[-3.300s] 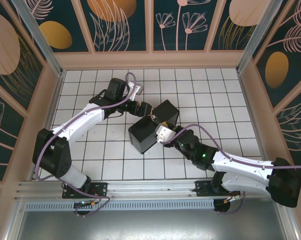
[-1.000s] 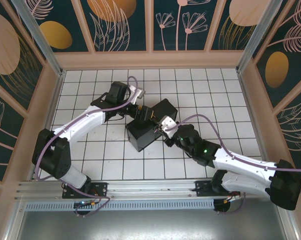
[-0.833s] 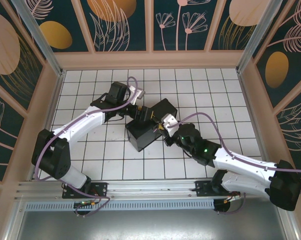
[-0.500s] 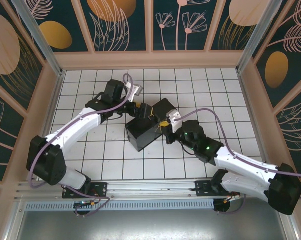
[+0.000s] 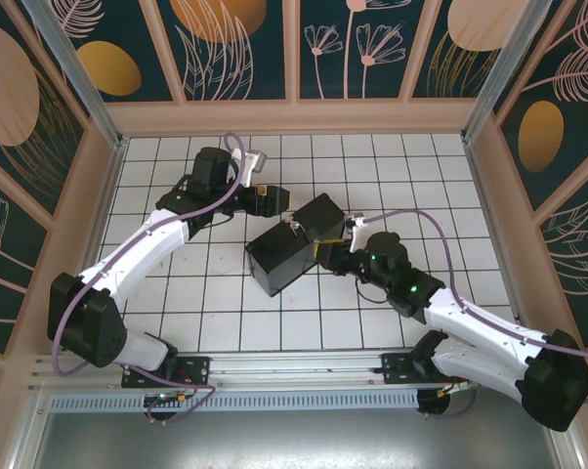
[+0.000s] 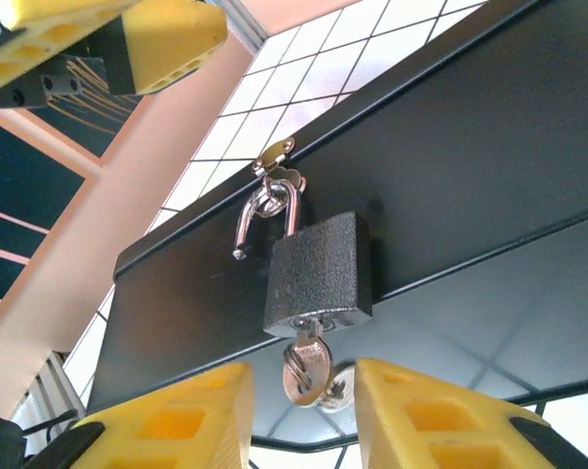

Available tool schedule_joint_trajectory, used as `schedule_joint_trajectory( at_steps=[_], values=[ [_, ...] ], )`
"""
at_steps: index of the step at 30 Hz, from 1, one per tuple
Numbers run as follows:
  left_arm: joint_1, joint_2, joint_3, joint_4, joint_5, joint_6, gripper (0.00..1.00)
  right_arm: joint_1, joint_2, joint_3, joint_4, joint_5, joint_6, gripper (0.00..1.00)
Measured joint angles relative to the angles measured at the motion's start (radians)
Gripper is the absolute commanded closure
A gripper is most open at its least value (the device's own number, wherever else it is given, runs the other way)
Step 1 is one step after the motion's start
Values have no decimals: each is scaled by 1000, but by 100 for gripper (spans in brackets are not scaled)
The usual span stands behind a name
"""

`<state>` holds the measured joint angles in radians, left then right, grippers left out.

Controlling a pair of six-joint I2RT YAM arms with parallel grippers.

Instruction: Unlock the padlock with the key

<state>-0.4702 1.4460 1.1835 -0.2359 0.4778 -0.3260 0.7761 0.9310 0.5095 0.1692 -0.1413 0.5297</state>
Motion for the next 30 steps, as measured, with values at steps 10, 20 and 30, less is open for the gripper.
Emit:
schedule_joint_trajectory(
  at_steps=[10,20,30],
  values=[
    [6,-41,-97,-19,-53,3,7,-59,35,230,-242,-6,-106,52],
    [6,-90,-177,-77,-79,2,5,-54,275,491,-467,-8,-340,43],
    [6,-96,-177,-80,-65,3,7,13,333,547,-616,26,-397,40]
  ],
)
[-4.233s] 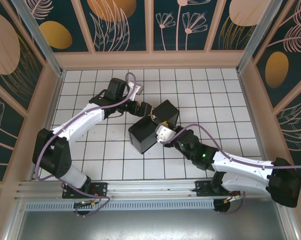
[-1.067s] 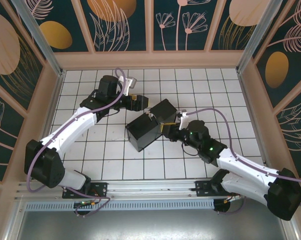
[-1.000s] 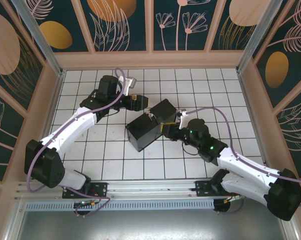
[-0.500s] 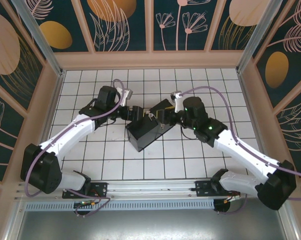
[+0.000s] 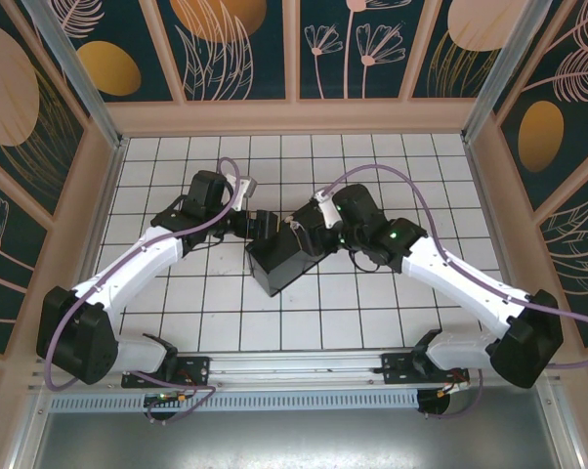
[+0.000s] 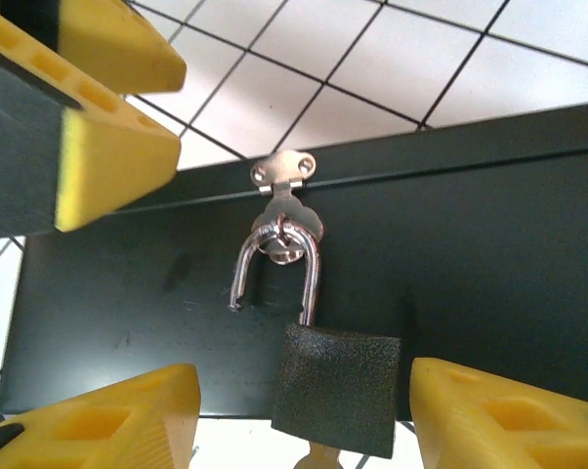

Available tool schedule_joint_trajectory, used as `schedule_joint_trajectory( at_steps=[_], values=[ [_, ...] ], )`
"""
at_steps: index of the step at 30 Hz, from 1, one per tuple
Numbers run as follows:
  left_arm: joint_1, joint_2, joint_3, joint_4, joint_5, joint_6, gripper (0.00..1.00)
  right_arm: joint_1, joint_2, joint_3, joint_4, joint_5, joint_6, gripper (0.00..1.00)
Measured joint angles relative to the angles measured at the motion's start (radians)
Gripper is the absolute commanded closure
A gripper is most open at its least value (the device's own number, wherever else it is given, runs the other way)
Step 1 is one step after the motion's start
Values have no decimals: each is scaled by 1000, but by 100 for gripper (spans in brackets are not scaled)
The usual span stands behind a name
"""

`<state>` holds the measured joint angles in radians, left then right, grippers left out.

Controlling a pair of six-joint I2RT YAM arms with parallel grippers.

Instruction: Unlock the padlock with the key

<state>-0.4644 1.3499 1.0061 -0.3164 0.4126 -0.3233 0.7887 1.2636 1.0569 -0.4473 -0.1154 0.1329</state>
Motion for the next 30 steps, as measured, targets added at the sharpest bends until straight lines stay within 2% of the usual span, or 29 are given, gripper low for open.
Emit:
schedule_joint_trajectory(
  at_steps=[6,15,23,26,30],
  values=[
    [0,0,0,0,3,0,8,45,67,56,-45,76,-7,42],
    [0,0,0,0,12,4,10,71,132,137,-137,175,-19,60],
    [0,-3,-2,-1,34,4,11,123,194,217,-224,292,46,60],
    [0,-3,-2,0,40,3,11,143,219,249,-257,322,85,52],
    [0,-3,-2,0,46,3,11,163,248,288,-291,340,104,52]
  ],
)
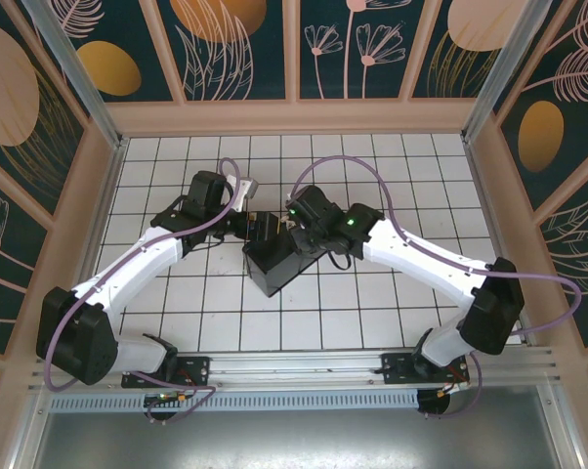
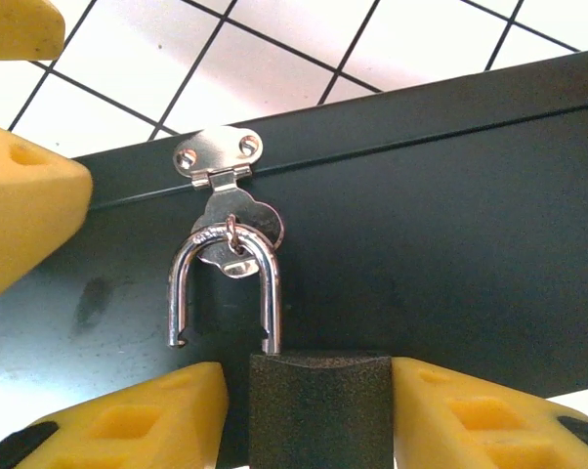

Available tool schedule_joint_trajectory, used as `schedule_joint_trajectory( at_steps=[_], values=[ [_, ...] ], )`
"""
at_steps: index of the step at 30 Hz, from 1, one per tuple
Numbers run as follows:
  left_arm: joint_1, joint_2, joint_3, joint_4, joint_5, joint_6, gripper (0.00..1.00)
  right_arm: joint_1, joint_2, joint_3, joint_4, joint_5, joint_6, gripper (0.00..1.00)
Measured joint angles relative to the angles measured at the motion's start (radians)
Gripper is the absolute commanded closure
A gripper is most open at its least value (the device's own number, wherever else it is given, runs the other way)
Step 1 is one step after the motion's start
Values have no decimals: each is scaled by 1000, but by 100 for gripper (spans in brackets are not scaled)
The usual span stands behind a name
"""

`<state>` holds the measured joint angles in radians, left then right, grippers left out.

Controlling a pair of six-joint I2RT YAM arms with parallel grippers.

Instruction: Unlock the padlock with the key

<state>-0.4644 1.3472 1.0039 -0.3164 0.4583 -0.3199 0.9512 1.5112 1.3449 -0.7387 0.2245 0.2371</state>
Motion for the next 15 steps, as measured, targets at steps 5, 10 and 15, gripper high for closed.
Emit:
schedule_joint_trajectory(
  at_steps=[5,10,15],
  values=[
    [0,1,0,0,1,0,11,6,55,75,-72,23,11,68],
    [0,1,0,0,-3,-5,11,10,72,109,-114,40,43,81],
    [0,1,0,13,-21,-42,11,12,95,155,-181,37,117,87]
  ],
)
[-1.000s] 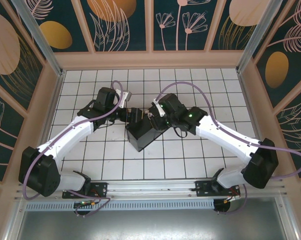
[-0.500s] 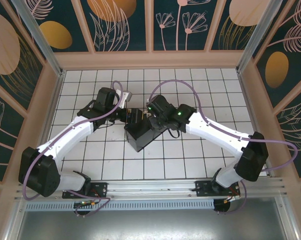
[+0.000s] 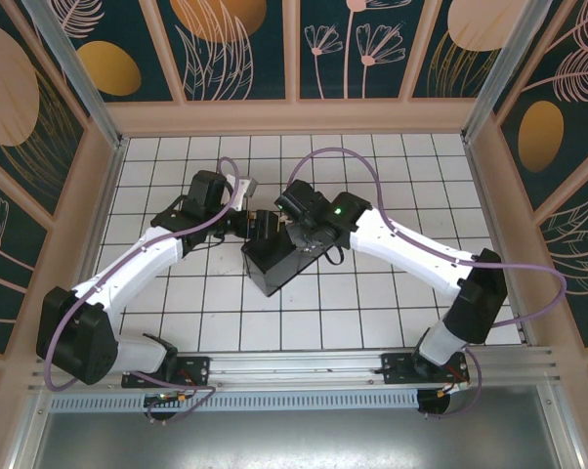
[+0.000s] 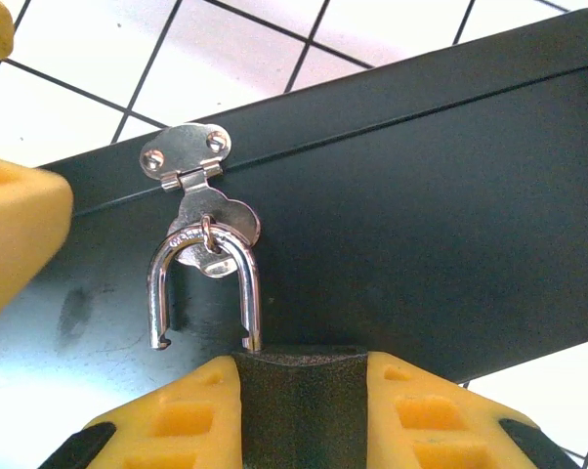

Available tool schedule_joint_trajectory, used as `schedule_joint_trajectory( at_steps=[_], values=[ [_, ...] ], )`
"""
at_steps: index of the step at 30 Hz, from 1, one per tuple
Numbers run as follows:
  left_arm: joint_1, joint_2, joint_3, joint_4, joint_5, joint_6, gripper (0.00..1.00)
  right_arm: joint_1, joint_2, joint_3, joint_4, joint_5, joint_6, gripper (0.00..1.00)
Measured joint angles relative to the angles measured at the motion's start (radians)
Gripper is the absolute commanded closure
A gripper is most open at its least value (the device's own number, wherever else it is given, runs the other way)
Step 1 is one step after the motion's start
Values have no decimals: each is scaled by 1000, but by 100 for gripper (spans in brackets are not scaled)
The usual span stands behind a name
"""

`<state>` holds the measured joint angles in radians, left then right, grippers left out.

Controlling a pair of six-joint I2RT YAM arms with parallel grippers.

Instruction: Unlock the padlock with the key

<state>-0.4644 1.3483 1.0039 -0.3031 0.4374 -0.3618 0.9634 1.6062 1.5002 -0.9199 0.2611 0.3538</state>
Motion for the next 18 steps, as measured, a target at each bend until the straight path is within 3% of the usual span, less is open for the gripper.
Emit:
schedule_joint_trajectory(
  at_steps=[12,18],
  values=[
    [-1,0,-2,45,-45,-67,9,8,66,137,-176,-37,229,100],
    [-3,-3,-30,111,160,-59,10,-52,68,167,-197,-49,220,100]
  ],
)
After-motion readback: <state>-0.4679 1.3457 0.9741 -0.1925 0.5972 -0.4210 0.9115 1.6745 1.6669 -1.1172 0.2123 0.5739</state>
